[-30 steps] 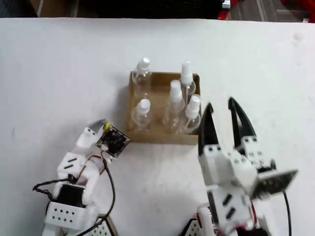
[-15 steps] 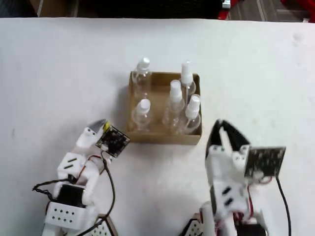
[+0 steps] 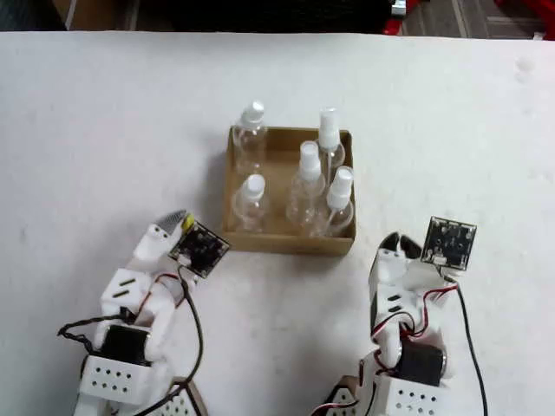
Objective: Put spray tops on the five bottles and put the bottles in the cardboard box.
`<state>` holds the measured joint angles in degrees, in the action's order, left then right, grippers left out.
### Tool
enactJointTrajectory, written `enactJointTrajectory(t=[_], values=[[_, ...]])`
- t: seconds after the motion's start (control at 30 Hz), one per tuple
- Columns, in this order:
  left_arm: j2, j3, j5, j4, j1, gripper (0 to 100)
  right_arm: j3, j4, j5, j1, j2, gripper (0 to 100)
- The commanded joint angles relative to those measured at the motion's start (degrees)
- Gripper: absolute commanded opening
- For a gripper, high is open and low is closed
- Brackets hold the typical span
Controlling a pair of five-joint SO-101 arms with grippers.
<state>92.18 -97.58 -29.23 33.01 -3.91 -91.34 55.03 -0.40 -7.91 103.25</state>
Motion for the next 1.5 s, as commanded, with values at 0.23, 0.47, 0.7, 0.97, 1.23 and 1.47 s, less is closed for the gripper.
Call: enactJointTrajectory(t=[0.23,0.47,0.7,0.97,1.23,1.47], values=[[-0.22,0.26,-0.44,-0.88,-0.04,2,-5.54,-0.04,0.62,-0.92,-0.04,1.5],[-0.13,1.05,3.60,-0.88,5.49,2,-5.54,-0.04,0.35,-0.48,-0.22,1.5],[-0.13,7.65,16.35,-0.88,12.35,2,-5.54,-0.04,0.35,-0.48,-0.22,1.5],[2.86,18.90,18.29,17.58,14.90,2,-5.54,0.40,0.35,0.40,-0.31,1.5],[12.79,22.42,23.82,33.76,14.81,2,-5.54,3.47,0.62,3.21,-0.22,1.5],[12.26,12.57,23.74,31.03,14.73,2,-5.54,3.47,0.62,3.30,-0.22,1.5]])
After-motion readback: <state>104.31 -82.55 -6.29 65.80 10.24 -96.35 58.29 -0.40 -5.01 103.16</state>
